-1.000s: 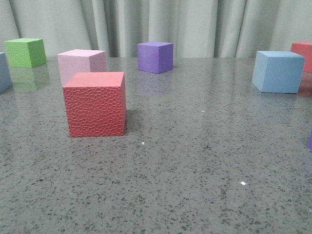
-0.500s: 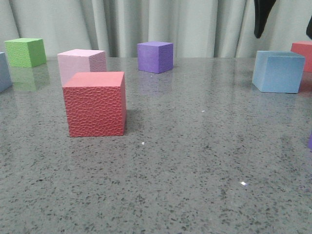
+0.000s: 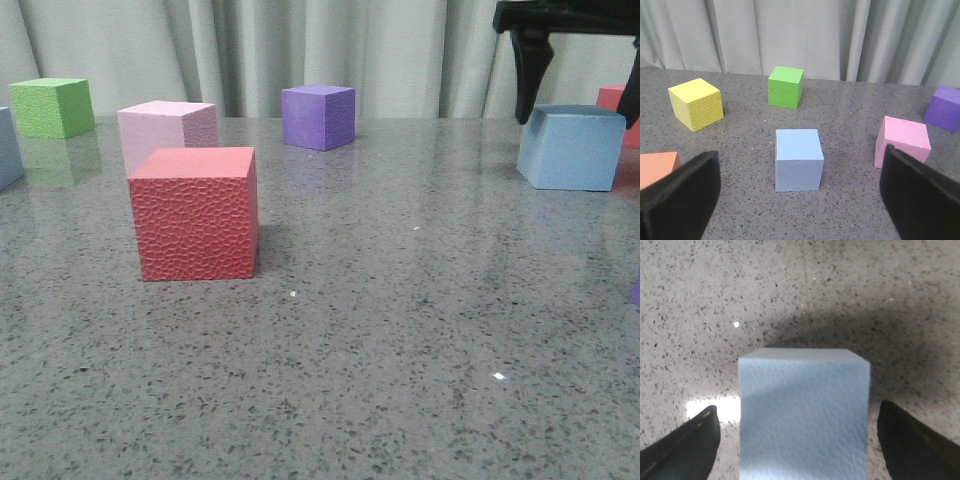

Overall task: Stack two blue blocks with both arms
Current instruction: 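Lower the right gripper onto the light-blue cube farther from the robot and grasp it, then lift the light-blue cube with the right gripper and carry it toward the purple cube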

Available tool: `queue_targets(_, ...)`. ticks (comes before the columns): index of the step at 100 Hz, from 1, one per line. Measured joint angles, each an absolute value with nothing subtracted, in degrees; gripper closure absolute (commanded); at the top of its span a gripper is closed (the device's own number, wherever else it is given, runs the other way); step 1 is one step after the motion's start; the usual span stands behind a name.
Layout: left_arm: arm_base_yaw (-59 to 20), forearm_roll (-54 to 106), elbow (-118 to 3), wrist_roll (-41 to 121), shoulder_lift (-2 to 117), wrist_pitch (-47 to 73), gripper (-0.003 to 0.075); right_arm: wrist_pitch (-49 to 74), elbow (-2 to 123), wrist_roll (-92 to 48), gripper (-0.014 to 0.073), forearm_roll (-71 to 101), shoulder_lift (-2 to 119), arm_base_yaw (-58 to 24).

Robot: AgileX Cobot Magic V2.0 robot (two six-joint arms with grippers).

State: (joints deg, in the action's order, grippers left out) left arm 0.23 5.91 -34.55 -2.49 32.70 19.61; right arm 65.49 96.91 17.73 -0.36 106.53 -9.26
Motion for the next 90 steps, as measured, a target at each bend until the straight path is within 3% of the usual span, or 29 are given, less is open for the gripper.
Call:
queue_targets(64,0.2,5.9,-34.5,-2.5,32.7,19.6,0.0101,65.1,97.0,17.2,-0.0028,0.4,108.5,-9.3)
queue_targets(90,0.2,5.9,-34.5,-2.5,32.7,19.6,0.0101,65.1,97.0,17.1,0.0271,0.4,108.5,-9.3)
